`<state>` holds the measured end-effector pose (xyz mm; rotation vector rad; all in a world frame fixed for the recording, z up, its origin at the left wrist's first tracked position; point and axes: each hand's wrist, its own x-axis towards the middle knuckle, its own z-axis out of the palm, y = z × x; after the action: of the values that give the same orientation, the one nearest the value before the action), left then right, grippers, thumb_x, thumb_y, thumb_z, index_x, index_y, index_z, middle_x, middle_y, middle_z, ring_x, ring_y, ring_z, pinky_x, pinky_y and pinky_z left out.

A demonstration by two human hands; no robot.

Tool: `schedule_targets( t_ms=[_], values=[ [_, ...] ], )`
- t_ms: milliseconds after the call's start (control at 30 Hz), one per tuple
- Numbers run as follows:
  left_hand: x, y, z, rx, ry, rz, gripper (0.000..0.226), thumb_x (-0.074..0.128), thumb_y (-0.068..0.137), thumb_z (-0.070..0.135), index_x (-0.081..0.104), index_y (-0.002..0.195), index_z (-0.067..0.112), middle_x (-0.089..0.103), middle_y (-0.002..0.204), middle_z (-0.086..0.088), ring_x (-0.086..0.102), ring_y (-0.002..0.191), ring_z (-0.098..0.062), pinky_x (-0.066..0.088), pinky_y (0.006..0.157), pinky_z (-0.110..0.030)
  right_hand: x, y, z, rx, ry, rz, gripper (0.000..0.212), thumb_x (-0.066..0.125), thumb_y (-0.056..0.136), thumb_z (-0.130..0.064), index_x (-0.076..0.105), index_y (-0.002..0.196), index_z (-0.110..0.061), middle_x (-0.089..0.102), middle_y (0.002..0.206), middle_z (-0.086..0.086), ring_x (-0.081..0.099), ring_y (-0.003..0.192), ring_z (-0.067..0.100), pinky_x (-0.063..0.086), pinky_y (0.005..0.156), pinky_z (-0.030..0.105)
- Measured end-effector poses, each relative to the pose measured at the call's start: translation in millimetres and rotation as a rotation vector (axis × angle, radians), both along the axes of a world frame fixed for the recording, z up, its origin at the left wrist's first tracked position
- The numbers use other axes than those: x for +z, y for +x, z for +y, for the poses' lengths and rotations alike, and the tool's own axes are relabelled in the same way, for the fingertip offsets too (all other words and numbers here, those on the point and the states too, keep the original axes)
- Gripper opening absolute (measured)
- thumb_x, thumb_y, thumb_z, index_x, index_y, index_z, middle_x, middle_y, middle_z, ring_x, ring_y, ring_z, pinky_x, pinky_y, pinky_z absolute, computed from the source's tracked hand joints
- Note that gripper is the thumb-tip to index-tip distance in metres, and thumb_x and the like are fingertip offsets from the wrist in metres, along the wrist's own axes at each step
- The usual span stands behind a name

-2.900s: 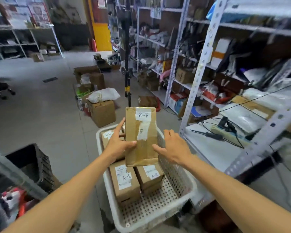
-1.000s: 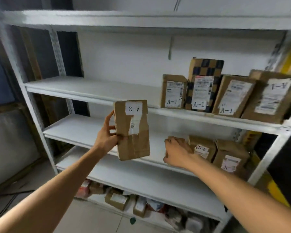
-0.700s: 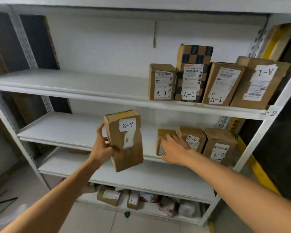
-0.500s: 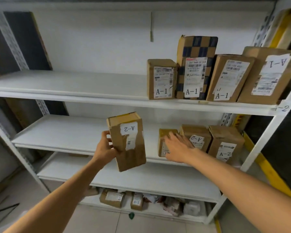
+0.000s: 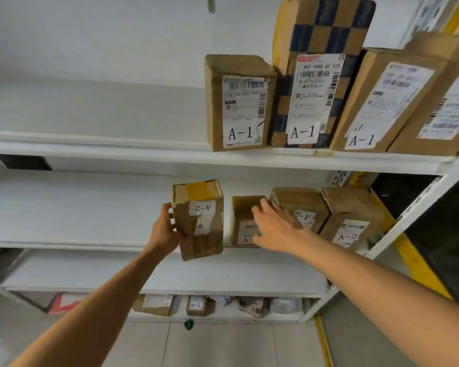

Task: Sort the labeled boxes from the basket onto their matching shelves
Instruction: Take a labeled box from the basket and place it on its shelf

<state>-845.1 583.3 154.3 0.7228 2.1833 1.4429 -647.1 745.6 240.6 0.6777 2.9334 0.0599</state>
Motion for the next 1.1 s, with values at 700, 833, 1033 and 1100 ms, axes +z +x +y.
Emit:
schedule_targets(
  t_ms=[700, 833, 1033, 1100],
  values=[
    [-55.1, -53.4, 65.2, -0.242, -0.159, -0.015, 0.104, 0.082, 0.065, -0.005, 0.021, 0.148, 0.014, 0.045, 0.141, -0.016, 0.046, 0.128, -0.034, 0.048, 0.098, -0.048, -22.2, -55.5, 5.3, -0.040, -0.123, 0.080, 0.053, 0.063, 0.084, -0.033, 0.043, 0.128, -0.011, 0.041, 0.121, 0.007, 0.043, 0.114, 0.026, 0.042, 0.082, 0.037],
    [-46.2, -67.4, 33.1, -0.242, -0.285, 0.122, 0.080, 0.083, 0.070, 0.007, 0.040, 0.137, 0.012, 0.055, 0.131, -0.016, 0.052, 0.121, -0.028, 0.048, 0.093, -0.034, -20.2, -94.4, -11.2, 0.075, -0.188, 0.059, 0.051, 0.061, 0.085, -0.032, 0.045, 0.129, -0.013, 0.048, 0.121, 0.006, 0.050, 0.109, 0.025, 0.042, 0.079, 0.035],
    [-23.8, -92.2, -63.6, -0.099, -0.439, 0.312, 0.057, 0.080, 0.075, 0.013, 0.055, 0.126, 0.012, 0.062, 0.120, -0.012, 0.059, 0.110, -0.024, 0.047, 0.087, -0.029, -13.4, -153.8, -52.5, 0.345, -0.163, -0.049, 0.035, 0.058, 0.082, -0.032, 0.051, 0.111, -0.013, 0.051, 0.112, 0.008, 0.054, 0.099, 0.028, 0.037, 0.069, 0.032],
    [-14.3, -88.8, -99.4, -0.022, -0.477, 0.345, 0.055, 0.078, 0.076, 0.014, 0.056, 0.126, 0.011, 0.062, 0.119, -0.012, 0.059, 0.109, -0.025, 0.047, 0.087, -0.031, -12.7, -173.0, -70.6, 0.453, -0.133, -0.065, 0.037, 0.060, 0.082, -0.031, 0.051, 0.113, -0.012, 0.051, 0.114, 0.009, 0.054, 0.101, 0.029, 0.038, 0.071, 0.032]
  ],
)
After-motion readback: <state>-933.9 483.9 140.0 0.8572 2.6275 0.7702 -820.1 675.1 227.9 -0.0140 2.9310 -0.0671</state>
